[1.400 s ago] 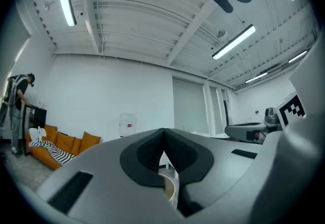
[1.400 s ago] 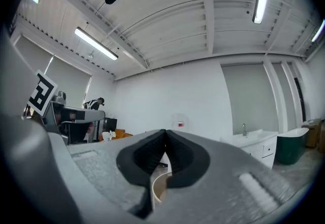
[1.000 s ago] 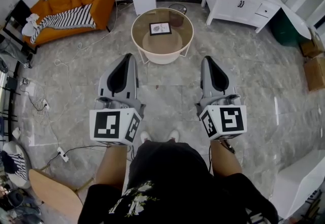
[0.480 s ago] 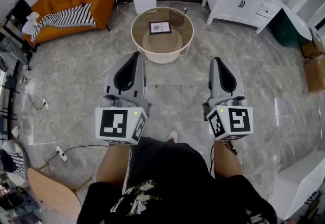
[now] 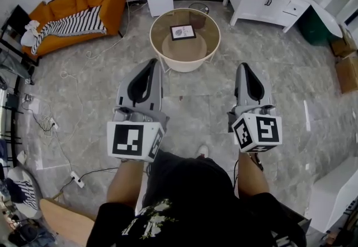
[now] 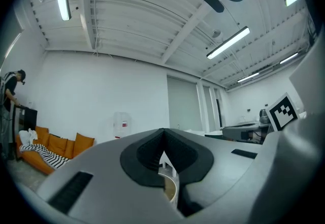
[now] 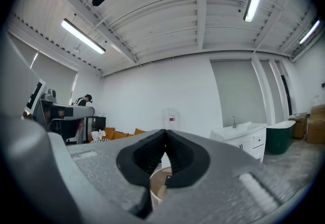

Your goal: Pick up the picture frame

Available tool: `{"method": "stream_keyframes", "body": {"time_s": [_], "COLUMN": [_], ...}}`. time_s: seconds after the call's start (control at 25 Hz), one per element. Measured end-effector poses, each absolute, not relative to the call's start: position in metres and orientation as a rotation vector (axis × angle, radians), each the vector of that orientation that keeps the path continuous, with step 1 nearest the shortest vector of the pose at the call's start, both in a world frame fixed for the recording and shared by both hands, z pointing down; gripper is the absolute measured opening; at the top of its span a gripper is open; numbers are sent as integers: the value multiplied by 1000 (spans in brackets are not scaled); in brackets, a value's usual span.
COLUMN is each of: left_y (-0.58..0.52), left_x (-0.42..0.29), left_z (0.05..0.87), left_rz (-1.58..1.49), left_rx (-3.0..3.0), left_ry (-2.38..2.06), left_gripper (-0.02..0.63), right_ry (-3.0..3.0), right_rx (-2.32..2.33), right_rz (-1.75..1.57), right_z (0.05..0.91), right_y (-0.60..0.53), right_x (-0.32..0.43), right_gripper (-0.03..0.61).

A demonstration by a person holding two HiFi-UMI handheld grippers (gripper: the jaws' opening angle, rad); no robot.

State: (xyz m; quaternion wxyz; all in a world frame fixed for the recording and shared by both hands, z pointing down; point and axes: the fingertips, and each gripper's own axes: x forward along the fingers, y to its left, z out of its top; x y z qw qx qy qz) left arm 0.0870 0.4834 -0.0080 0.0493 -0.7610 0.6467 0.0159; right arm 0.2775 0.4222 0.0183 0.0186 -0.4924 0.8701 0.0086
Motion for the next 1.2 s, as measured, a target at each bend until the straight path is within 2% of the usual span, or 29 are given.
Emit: {"method": "stream_keyframes", "body": {"time_s": [0.32,1.2], "left_y": [460,435], "left_x": [16,-99], "left_z": [-27,-22], "left_rz": [55,-11], "left_rx": [-2357,-2526], "left_ry": [1881,1647], "left_gripper": [11,11], "right_ry": [2653,2528], "right_rx": [-1570,-1773], "right_rz": [60,34], "right_z": [-1,3], "right_y": [412,417], "right_x": [200,73], "right_gripper": [-5,-5]}}
